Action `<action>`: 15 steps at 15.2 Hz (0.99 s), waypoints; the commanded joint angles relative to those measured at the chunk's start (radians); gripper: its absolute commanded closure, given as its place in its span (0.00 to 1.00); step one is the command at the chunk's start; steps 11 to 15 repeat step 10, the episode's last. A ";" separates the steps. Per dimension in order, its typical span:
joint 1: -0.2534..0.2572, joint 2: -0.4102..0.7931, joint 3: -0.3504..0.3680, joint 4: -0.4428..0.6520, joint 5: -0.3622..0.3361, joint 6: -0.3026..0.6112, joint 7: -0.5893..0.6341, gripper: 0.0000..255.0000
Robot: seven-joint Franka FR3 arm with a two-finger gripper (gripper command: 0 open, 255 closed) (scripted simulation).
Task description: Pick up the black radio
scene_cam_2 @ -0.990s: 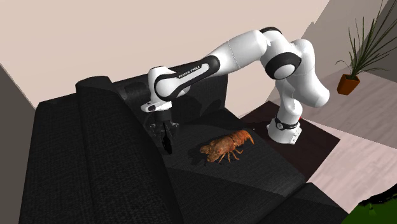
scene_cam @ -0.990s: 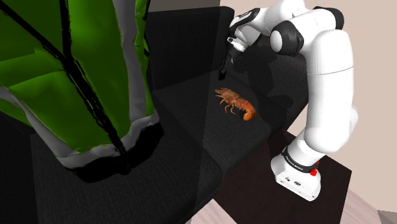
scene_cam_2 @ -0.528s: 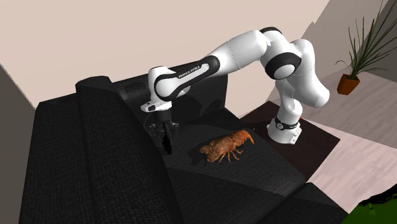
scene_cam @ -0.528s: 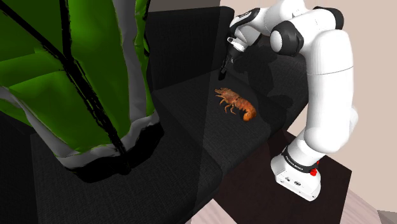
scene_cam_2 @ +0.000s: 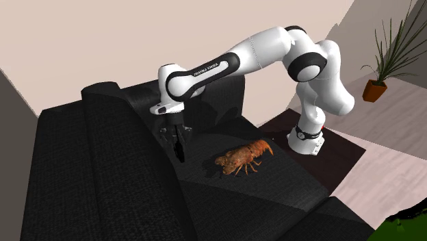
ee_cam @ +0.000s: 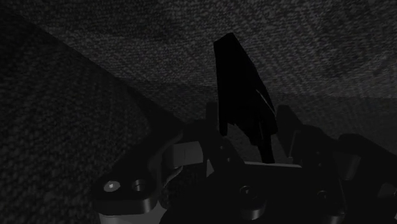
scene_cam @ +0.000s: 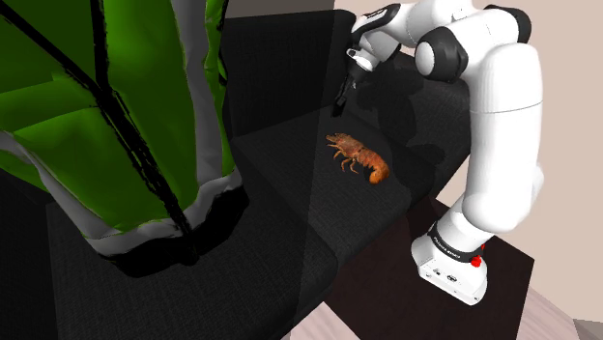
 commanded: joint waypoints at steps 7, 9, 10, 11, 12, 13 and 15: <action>0.005 -0.044 -0.018 0.040 -0.037 -0.064 0.049 1.00; 0.005 -0.049 -0.021 0.046 -0.042 -0.074 0.056 1.00; 0.005 -0.049 -0.021 0.047 -0.042 -0.074 0.056 1.00; 0.005 -0.049 -0.021 0.047 -0.042 -0.074 0.056 1.00; 0.005 -0.049 -0.021 0.047 -0.042 -0.074 0.056 1.00; 0.005 -0.049 -0.021 0.047 -0.042 -0.074 0.056 1.00; 0.005 -0.049 -0.021 0.047 -0.042 -0.074 0.056 1.00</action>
